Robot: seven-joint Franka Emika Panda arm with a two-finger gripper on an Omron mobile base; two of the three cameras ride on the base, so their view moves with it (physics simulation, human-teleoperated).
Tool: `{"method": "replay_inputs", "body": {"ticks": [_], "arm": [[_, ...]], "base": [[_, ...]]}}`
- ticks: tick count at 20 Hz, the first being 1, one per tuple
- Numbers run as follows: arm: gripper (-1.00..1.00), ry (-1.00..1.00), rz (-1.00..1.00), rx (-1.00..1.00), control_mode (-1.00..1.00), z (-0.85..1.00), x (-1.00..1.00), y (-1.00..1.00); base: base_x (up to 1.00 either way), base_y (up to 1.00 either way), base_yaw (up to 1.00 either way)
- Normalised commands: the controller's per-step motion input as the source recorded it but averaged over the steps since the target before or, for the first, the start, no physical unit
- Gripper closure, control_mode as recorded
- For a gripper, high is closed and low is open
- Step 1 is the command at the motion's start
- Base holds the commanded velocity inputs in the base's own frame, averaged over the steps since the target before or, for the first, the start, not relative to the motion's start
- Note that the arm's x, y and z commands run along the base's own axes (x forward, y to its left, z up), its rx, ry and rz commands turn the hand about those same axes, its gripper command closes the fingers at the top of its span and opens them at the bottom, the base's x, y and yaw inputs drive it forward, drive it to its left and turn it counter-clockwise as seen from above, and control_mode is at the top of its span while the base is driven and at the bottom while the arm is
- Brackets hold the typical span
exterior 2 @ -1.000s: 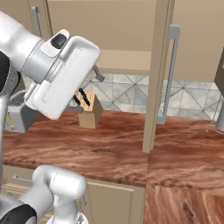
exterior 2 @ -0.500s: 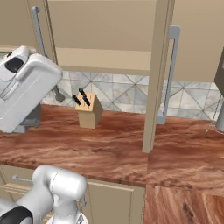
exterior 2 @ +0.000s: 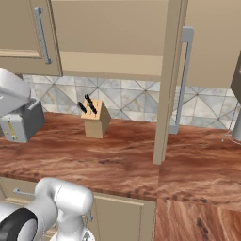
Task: Open the cabinet, pick the kettle from the cabinet, and place it in the sink.
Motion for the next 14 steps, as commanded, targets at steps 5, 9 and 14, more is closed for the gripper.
{"method": "replay_inputs", "body": {"ticks": [5, 9, 14], "arm": [[-1.0, -0.45, -0.01, 0.24, -1.0, -0.19, -0.02, 0.33], [-1.0, -0.32, -0.1, 0.24, -1.0, -0.02, 0.37, 0.38], [-1.0, -0.22, -0.03, 0.06, -1.0, 0.0, 0.34, 0.43]], "base": [[0.0, 0.0, 0.0], [0.0, 0.0, 0.0], [0.0, 0.0, 0.0]]}}
